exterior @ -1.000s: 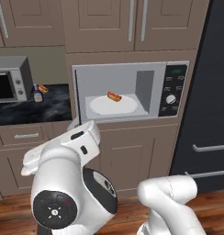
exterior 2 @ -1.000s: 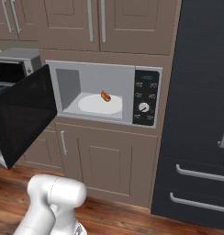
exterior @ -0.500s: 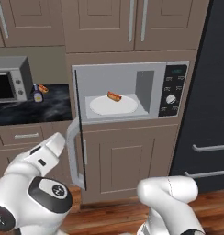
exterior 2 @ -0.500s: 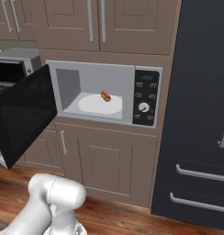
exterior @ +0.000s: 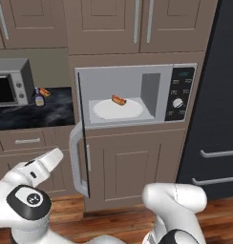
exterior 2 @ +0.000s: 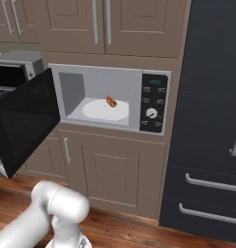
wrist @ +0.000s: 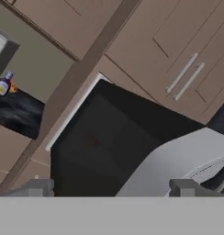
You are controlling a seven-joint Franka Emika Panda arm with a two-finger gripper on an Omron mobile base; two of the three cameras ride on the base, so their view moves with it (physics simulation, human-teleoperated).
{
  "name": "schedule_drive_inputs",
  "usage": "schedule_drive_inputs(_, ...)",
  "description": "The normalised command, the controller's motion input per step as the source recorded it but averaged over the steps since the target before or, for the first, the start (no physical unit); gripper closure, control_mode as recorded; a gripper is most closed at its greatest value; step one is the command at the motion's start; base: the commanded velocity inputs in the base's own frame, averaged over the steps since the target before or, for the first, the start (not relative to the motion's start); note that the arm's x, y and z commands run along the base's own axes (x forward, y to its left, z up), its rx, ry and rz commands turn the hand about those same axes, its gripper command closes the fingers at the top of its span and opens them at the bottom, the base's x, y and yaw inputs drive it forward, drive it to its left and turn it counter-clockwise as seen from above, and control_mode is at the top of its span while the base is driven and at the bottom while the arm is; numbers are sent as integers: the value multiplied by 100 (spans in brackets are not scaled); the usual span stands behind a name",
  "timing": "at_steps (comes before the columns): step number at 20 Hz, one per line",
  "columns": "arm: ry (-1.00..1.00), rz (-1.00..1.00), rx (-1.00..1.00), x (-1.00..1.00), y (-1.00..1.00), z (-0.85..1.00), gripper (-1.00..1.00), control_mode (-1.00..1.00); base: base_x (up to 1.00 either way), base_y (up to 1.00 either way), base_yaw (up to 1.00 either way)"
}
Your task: Close the microwave door.
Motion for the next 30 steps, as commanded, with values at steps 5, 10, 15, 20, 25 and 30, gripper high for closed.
schedule_drive_inputs(5,-1,-41,0,30,-21,-29,-100,-100,0,0,0)
schedule_drive_inputs(10,-2,-37,0,24,-40,-4,-100,-100,0,0,0)
schedule_drive_inputs(15,-8,-35,4,23,-47,-2,-100,-100,0,0,0)
schedule_drive_inputs(20,-12,-22,10,9,-92,0,-100,-100,0,0,0)
schedule_drive_inputs(25,-11,-4,12,19,-100,0,-100,-100,0,0,0)
schedule_drive_inputs(30,-5,2,8,17,-100,0,-100,-100,0,0,0)
